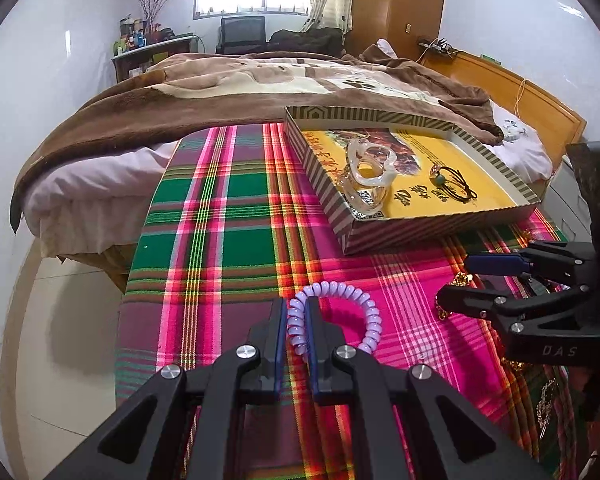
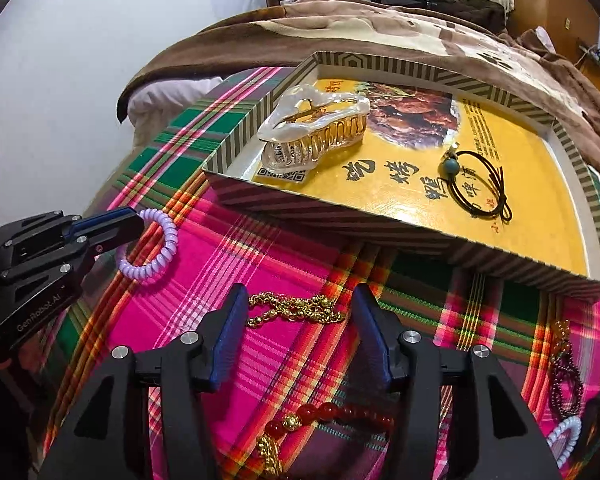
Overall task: Organize jewelry
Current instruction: 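Close the right gripper on the gold chain bracelet while the left gripper holds the coil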
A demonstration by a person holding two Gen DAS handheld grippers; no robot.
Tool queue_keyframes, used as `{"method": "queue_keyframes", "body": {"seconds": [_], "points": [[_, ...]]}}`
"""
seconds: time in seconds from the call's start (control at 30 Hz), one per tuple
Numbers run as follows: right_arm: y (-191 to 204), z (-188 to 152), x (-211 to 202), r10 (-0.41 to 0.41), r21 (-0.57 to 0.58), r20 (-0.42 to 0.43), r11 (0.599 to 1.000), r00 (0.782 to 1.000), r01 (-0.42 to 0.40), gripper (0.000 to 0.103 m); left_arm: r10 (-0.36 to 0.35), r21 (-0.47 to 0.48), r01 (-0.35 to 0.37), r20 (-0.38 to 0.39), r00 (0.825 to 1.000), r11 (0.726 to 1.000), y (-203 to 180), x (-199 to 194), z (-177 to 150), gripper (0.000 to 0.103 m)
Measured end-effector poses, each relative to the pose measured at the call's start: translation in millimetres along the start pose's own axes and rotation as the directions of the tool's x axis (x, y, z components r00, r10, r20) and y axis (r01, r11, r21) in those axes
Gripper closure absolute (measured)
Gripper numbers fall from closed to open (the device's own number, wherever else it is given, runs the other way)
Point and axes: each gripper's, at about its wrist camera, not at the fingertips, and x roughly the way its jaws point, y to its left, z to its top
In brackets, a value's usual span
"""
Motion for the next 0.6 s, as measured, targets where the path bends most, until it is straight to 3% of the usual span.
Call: {"method": "queue_keyframes", "body": {"seconds": [0.2, 0.3, 0.37, 0.6], "points": [[10.3, -2.2, 0.9, -0.015, -0.024, 0.004, 1.0, 1.0, 0.015, 0.049, -0.003, -0.004, 0.003, -0.004, 1.0, 1.0, -0.3, 1.6, -0.9, 0.094], [13.5, -3.7, 0.2, 0.004, -0.032, 0.011, 0.999, 1.0, -0.004, 0.062, -0.005, -0.004, 0.005, -0.005, 1.0, 1.0, -0.3, 1.9, -0.8, 0.094], [19.1, -6.1, 1.4, -0.053, -0.066, 0.017, 0.996, 0.998, 0.054, 0.074, -0.005, -0.004, 0.005, -0.006, 1.0, 1.0, -0.7, 2.1, -0.6, 0.094], [18.6, -8.7, 2.0, -0.059, -0.067, 0.031, 0.996, 0.998, 0.061, 0.086, -0.009, -0.003, 0.009, -0.004, 1.0, 1.0, -2.9, 2.1, 0.1, 0.094]]}}
